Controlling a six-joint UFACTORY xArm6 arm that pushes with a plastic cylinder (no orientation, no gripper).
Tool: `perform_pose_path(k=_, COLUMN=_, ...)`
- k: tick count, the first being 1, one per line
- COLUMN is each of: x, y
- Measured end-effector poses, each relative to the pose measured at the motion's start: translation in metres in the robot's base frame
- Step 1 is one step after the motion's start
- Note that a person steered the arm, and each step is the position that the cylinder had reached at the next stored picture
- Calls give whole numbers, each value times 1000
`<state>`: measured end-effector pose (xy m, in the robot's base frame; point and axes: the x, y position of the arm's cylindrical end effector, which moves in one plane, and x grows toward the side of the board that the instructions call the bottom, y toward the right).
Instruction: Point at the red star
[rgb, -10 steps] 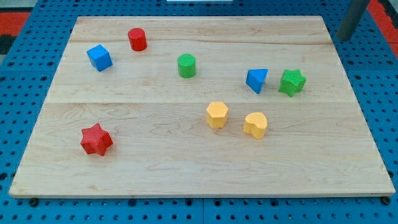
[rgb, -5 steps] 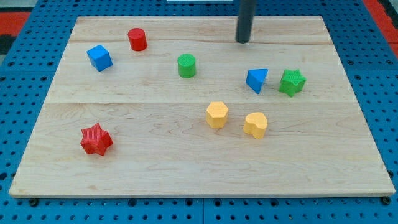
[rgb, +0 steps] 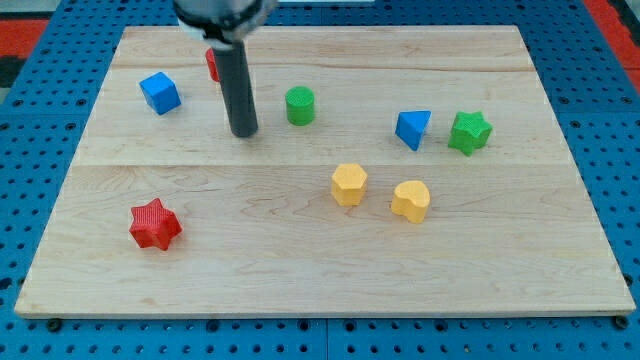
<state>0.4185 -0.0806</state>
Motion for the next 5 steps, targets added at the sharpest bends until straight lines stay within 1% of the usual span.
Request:
perform_pose_path(k=1, x=74, y=28)
perform_pose_path(k=2, x=150, y=24)
perform_pose_path(k=3, x=197, y=-9)
perform_pose_path(k=5, x=157, y=-83)
